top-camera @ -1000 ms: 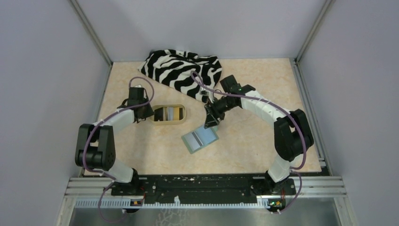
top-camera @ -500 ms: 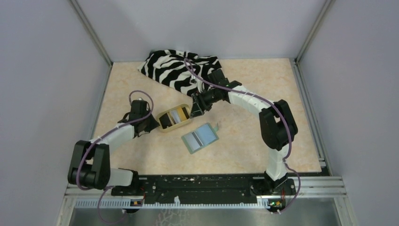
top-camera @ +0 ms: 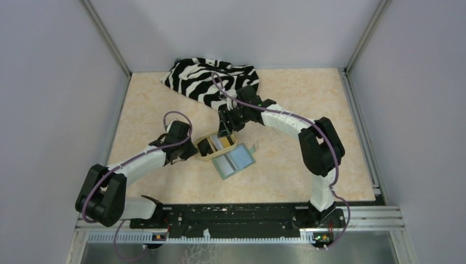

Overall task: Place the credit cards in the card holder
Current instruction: Pick up the credit card from the storage box.

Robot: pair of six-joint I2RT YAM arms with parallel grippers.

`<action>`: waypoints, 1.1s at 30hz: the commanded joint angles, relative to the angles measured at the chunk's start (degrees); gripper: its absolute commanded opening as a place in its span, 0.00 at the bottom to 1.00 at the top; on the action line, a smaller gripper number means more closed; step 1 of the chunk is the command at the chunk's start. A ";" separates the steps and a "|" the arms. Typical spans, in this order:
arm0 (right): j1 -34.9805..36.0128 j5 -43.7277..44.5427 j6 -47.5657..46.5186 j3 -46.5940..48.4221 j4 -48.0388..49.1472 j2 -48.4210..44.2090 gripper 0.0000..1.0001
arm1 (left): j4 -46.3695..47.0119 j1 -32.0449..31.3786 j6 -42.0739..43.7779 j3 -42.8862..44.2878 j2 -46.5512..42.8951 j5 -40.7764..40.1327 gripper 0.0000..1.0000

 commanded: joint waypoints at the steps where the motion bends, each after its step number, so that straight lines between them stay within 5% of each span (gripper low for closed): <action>1: 3.40 10.31 4.38 -2.44 4.35 -0.76 0.61 | -0.60 -2.28 -5.25 2.81 0.39 -2.25 0.17; 17: 4.40 21.72 4.02 0.78 1.61 5.01 0.67 | -1.13 -5.76 -6.52 6.65 5.54 -7.71 0.17; 33: 1.62 16.29 3.09 3.11 0.57 7.32 0.74 | 1.41 -5.80 -4.56 7.93 9.06 -5.10 0.17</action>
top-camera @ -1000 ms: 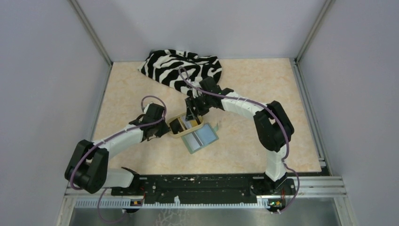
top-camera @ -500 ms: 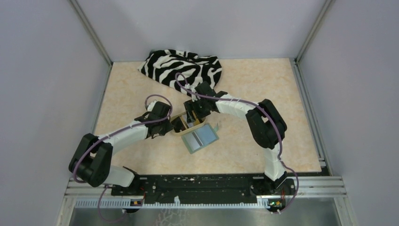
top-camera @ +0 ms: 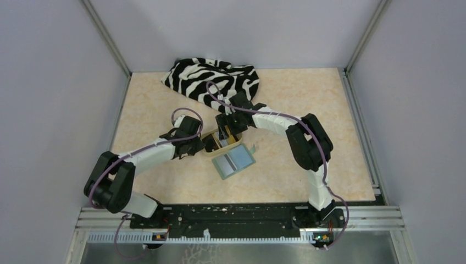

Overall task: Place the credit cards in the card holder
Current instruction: Pick up the credit card from the storage box.

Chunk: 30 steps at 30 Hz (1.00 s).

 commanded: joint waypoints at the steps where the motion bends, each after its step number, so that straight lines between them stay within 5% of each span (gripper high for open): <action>1: -1.52 -5.63 1.09 1.69 0.74 0.77 0.73 | 2.81 -0.33 -0.84 1.47 1.87 1.98 0.17; 20: -2.75 -31.18 16.37 -3.78 13.31 3.02 0.67 | 3.66 -0.40 -0.40 3.40 4.73 3.29 0.17; 30: -2.96 -37.54 25.33 -8.04 25.70 2.65 0.65 | 3.78 -0.62 -0.49 4.08 5.74 4.09 0.17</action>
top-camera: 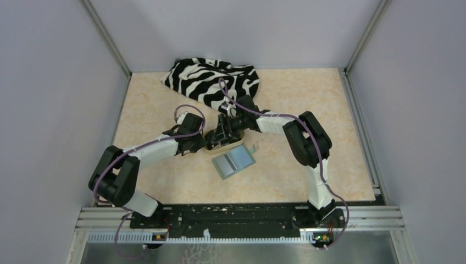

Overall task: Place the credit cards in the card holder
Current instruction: Pick up the credit card from the storage box.

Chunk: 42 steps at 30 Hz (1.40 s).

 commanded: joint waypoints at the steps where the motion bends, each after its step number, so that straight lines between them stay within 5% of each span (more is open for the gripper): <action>1: 0.17 -6.18 6.01 -1.46 9.81 0.05 0.65 | 2.74 -0.63 -1.63 1.02 1.92 2.83 0.17; 16: -2.58 -3.00 11.00 -4.76 14.47 -1.31 0.53 | 2.73 -1.12 -1.36 1.67 2.52 3.44 0.17; 24: -2.57 -4.65 12.48 -4.68 15.68 -0.22 0.59 | 2.78 -1.87 -1.02 2.68 3.63 4.08 0.17; 35: -0.51 8.17 2.69 -0.20 0.02 0.28 0.64 | 2.69 -3.26 -0.75 4.05 5.14 4.21 0.17; 42: -2.02 -1.89 10.25 -3.41 11.91 0.23 0.58 | 2.70 -3.40 -0.10 4.34 5.14 4.59 0.17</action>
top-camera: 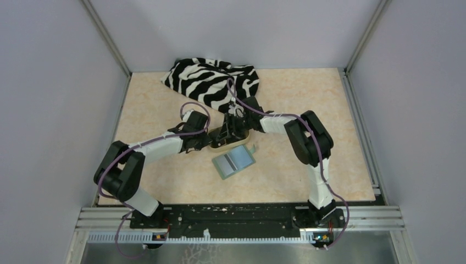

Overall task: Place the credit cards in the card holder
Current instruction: Pick up the credit card from the storage box.

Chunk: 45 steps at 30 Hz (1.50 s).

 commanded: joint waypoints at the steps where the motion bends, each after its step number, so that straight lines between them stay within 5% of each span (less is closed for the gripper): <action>1: -0.26 -8.36 6.36 -1.40 12.35 -0.25 0.57 | 1.33 -1.36 -0.81 1.19 1.67 4.11 0.17; 7: -1.82 -11.81 12.91 -4.83 23.02 -2.01 0.53 | 1.53 -1.39 -0.59 1.43 1.66 4.29 0.17; 15: -1.35 -6.55 5.16 -1.96 11.70 -2.64 0.39 | 1.72 -1.34 -0.08 1.63 1.44 4.86 0.17; 21: -0.75 -0.62 0.83 0.18 4.49 -1.61 0.43 | 2.49 -1.34 0.24 1.56 1.40 5.98 0.18; 34: -0.66 -6.25 7.16 -1.65 12.61 0.32 0.48 | 5.00 -1.77 0.82 1.10 1.88 9.08 0.18; 41: -0.61 -1.61 1.45 0.40 5.08 -0.68 0.39 | 4.11 -1.95 1.61 1.54 1.23 7.85 0.20; 45: -0.70 2.68 -3.41 2.50 -1.30 -1.74 0.26 | 2.12 -1.89 2.58 2.53 0.00 5.97 0.21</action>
